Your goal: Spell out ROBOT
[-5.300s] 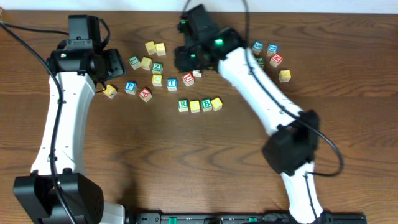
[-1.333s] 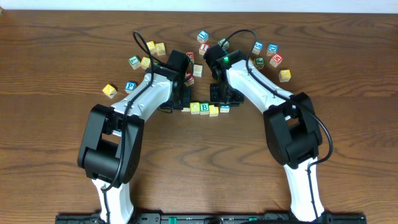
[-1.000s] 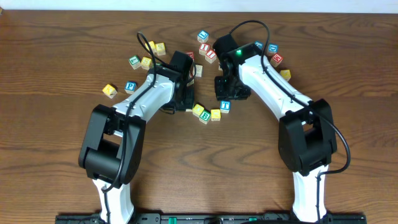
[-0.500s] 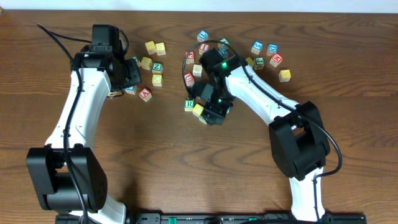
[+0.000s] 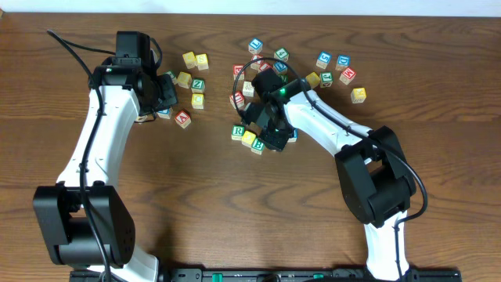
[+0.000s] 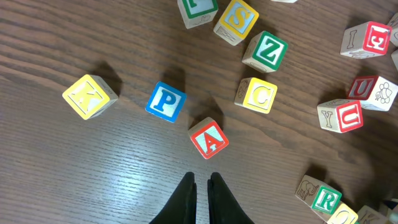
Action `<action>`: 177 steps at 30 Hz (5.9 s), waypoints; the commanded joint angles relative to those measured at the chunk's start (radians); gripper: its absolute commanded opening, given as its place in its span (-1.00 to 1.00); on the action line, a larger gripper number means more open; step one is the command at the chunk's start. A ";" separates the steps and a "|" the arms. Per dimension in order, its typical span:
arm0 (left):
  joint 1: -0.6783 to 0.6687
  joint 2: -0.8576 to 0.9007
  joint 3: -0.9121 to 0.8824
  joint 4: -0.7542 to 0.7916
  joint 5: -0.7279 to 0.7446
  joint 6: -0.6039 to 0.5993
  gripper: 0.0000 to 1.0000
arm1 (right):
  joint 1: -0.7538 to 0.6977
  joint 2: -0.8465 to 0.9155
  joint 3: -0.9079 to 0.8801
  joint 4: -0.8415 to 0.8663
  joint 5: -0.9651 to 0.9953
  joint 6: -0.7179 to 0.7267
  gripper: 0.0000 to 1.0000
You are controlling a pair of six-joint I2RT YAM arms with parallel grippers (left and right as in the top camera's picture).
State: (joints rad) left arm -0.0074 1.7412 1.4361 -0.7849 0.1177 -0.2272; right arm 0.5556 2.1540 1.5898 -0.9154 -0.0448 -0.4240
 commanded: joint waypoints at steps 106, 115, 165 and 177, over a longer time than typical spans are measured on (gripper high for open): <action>0.105 -0.012 0.090 0.000 -0.092 0.022 -0.82 | 0.071 -0.124 0.036 -0.040 -0.242 0.641 -0.98; 0.119 -0.011 0.089 -0.016 -0.092 0.051 -0.82 | 0.153 -0.038 0.035 -0.034 -0.166 0.695 -0.98; 0.119 -0.011 0.084 -0.030 -0.092 0.050 -0.82 | 0.117 0.000 0.035 -0.062 0.021 0.745 -0.97; 0.119 -0.011 0.084 -0.029 -0.092 0.050 -0.81 | 0.114 -0.039 0.151 -0.067 -0.029 0.711 -0.98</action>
State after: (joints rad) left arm 0.1131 1.7409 1.5017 -0.8089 0.0387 -0.1825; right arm 0.6754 2.1479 1.6608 -0.9878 -0.0509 0.3130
